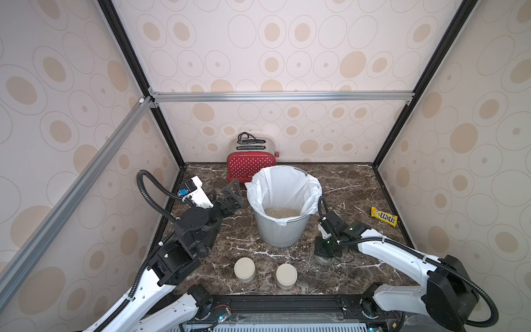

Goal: Empty moldy rice from jars
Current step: Place the jar at the center of the board.

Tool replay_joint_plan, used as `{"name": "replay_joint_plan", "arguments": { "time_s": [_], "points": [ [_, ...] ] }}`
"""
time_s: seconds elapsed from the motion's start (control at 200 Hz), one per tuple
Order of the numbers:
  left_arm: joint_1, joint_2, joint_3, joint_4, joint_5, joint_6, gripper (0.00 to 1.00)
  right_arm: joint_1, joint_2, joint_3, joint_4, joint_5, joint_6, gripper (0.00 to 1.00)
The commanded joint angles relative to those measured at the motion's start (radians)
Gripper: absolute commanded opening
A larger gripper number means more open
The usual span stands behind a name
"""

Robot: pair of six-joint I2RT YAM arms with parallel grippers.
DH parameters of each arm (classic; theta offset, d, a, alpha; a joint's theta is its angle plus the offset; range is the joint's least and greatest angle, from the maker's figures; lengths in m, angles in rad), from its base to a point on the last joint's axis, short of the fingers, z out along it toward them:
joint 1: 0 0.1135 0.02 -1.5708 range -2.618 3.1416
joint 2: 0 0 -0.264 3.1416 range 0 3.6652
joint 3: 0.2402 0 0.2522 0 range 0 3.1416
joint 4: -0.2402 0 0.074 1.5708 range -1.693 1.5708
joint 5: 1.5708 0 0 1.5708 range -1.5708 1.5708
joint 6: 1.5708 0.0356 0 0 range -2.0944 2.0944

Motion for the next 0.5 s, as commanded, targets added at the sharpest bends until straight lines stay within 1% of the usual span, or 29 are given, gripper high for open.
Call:
{"name": "replay_joint_plan", "arguments": {
  "time_s": [0.0,0.23,0.411,0.496],
  "points": [
    [-0.001,-0.007,-0.001,-0.01,-0.019,-0.018,0.99,0.007,0.017,-0.013,0.005,0.011,0.009,0.0],
    [-0.001,0.005,-0.001,-0.01,-0.008,-0.03,0.99,0.007,0.045,-0.008,0.009,0.028,0.012,0.0],
    [-0.001,0.012,-0.003,-0.01,-0.004,-0.036,0.99,0.007,0.068,0.005,0.001,0.042,0.006,0.07],
    [-0.001,0.009,-0.008,-0.009,-0.002,-0.036,0.99,0.006,0.076,0.011,-0.006,0.049,0.004,0.14]
  ]
}}
